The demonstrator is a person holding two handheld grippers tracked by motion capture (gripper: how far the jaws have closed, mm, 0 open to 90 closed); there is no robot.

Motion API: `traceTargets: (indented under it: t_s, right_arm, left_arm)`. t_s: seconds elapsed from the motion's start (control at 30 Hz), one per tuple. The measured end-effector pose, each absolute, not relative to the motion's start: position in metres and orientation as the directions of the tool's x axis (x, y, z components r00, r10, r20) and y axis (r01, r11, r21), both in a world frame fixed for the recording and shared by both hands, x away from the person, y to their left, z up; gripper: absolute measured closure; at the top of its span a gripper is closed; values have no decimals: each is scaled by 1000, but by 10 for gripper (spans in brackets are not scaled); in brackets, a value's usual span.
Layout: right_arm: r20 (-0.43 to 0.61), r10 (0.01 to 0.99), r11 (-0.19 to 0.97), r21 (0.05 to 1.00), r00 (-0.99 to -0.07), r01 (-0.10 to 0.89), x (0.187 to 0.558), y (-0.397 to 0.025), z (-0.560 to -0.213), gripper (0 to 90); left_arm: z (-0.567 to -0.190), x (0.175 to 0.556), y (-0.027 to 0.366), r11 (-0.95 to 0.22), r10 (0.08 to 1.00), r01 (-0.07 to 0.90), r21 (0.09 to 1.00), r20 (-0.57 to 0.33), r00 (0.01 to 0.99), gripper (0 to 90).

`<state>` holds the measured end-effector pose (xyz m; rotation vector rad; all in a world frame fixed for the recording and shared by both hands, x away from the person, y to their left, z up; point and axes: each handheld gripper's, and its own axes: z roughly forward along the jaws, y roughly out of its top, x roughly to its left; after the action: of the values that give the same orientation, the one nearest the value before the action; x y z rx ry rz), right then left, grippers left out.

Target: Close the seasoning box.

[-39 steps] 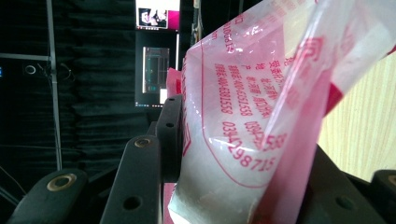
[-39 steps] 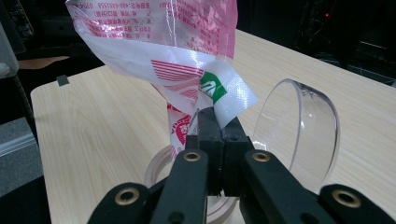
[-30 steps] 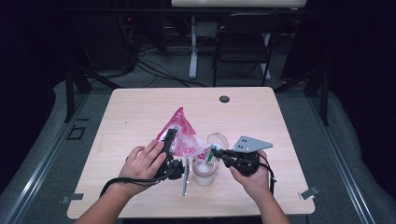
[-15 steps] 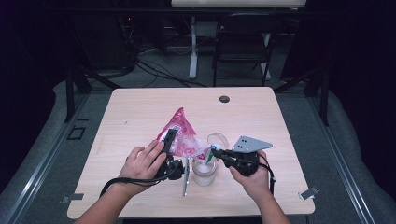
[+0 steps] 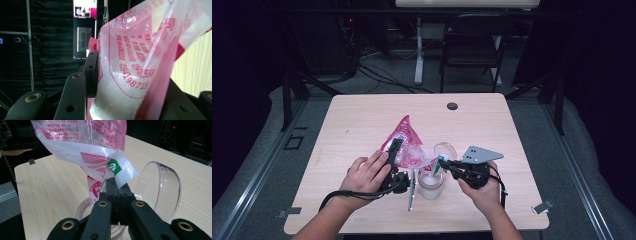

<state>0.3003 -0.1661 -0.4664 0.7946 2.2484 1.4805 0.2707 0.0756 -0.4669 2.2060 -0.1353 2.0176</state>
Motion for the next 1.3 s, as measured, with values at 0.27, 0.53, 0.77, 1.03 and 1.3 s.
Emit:
traceTargets:
  t_s: [0.27,0.53,0.77,1.03,1.3]
  right_arm:
    - [29,616,301,915,-787,269,300,-166,-467,897]
    - [28,615,302,914,-788,269,300,-166,-467,897]
    - [23,619,310,911,-785,272,300,-165,-468,896]
    - [13,616,327,906,-788,270,301,-164,-469,896]
    - [11,619,330,904,-785,272,301,-163,-470,896]
  left_arm:
    - [-467,271,76,-982,33,-181,47,996,81,639]
    - [-468,269,76,-984,35,-170,50,996,87,639]
    - [-472,268,76,-984,38,-167,54,994,98,640]
    - [-478,267,78,-985,42,-161,58,994,100,641]
    - [-481,268,80,-984,42,-170,59,994,101,645]
